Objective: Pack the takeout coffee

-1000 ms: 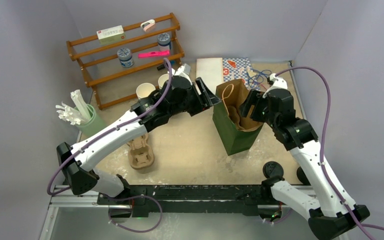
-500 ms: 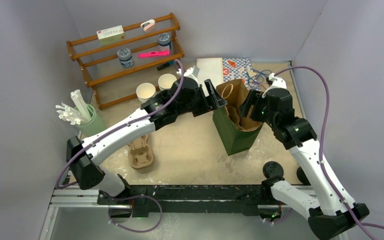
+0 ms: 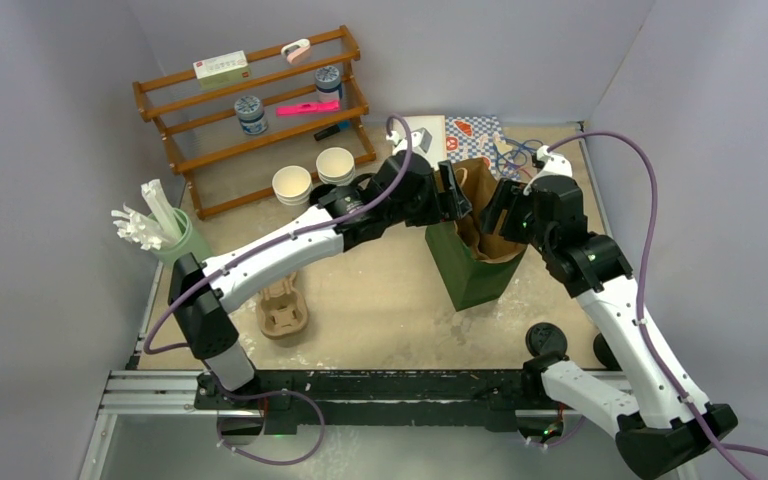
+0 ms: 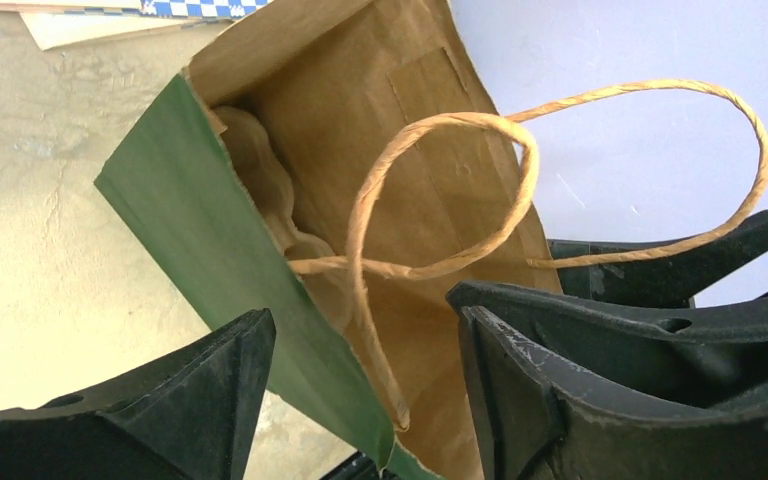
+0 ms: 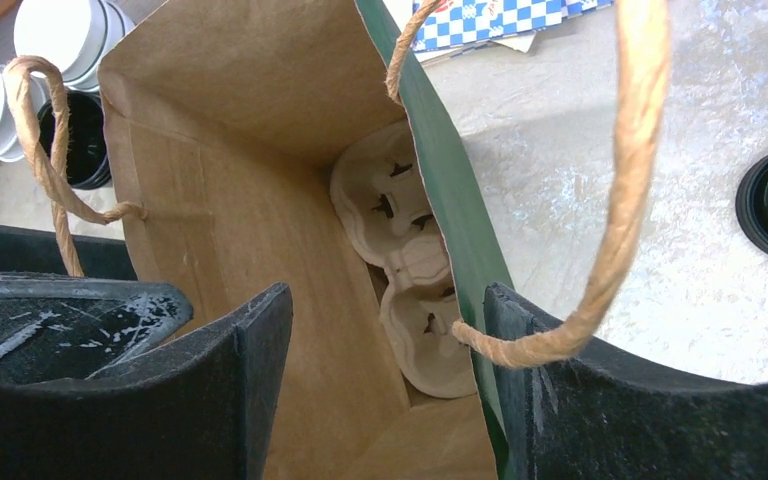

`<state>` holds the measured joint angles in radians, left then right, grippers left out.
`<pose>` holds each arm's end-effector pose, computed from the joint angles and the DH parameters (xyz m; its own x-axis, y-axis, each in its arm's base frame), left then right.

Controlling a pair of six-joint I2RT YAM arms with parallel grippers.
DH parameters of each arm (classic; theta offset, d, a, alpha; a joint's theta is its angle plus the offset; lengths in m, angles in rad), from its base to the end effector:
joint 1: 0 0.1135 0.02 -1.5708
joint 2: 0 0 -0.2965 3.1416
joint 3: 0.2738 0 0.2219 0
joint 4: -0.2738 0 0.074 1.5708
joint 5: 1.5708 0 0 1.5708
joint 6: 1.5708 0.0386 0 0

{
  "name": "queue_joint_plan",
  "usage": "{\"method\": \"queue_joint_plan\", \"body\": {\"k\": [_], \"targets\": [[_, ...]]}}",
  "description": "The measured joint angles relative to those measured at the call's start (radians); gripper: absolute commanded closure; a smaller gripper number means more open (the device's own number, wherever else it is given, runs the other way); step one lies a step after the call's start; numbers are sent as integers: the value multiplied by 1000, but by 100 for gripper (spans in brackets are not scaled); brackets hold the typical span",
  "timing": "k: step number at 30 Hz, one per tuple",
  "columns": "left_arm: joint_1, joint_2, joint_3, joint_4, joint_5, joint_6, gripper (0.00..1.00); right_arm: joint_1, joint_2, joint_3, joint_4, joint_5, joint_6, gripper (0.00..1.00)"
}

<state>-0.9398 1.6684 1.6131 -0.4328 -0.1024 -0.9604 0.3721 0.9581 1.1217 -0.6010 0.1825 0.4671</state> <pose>0.2184 -0.2922 0.4040 -0.7731 -0.3236 -0.5455 0.2032 0.6884 -0.6963 0.1441 0.0487 0.4026 -0.4444 0.3019 -0.8434 -0.0048 0.9407 0.3393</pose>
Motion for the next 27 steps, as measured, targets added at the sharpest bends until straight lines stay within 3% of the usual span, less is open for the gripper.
{"method": "queue_joint_plan", "body": {"k": [3,6,10,13,16,19,21,27], "targets": [[-21,29,44,-17,-61,31,58,0,0,0,0,6,1,37],[-32,36,53,-29,-106,53,78,0,0,0,1,7,3,52],[-32,37,60,-55,-154,83,93,0,0,0,1,0,10,72],[-31,37,74,-69,-191,109,98,0,0,0,2,-6,15,77],[-29,37,86,-80,-221,144,96,0,8,0,6,-42,27,76],[-23,37,103,-100,-229,177,71,0,27,6,10,-82,39,70],[-23,37,119,-114,-231,195,61,0,37,8,15,-97,46,64],[-20,33,135,-133,-253,272,55,0,40,8,14,-101,54,53]]}}
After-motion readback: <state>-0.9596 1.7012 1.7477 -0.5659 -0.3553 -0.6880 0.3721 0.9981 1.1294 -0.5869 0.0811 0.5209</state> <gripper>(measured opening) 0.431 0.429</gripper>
